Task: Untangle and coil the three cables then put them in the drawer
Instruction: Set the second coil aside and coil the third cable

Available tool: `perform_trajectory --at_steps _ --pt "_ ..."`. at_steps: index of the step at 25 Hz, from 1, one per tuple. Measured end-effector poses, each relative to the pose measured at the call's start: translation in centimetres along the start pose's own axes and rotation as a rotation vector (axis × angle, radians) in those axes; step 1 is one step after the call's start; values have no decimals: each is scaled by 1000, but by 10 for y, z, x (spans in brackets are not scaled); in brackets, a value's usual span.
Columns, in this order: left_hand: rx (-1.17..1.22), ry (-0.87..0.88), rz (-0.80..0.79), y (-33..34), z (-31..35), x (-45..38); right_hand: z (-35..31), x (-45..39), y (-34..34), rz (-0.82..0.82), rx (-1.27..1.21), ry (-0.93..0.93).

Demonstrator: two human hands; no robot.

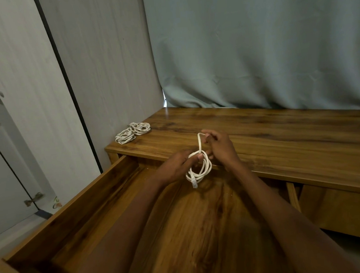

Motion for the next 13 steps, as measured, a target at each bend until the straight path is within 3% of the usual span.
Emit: perform_trajectory --at_steps 3,6,9,13 --pt "27 -39 59 -10 -6 1 2 -1 4 -9 322 -133" --pt "51 -59 64 -14 -9 1 -2 2 4 -46 394 -200" --pt "60 -89 44 -13 -13 1 -5 10 14 -245 210 -94" --pt "74 -110 38 -14 -11 1 -7 18 14 -325 -126 177"
Point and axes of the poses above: each hand's wrist, its own x-axis away from the middle knuckle, its own y-axis out of the palm, z = x × y, the point moved 3 cm from there along -x, towards the middle knuckle, and after that the axes turned 7 degrees about y, right-handed, at the moved point
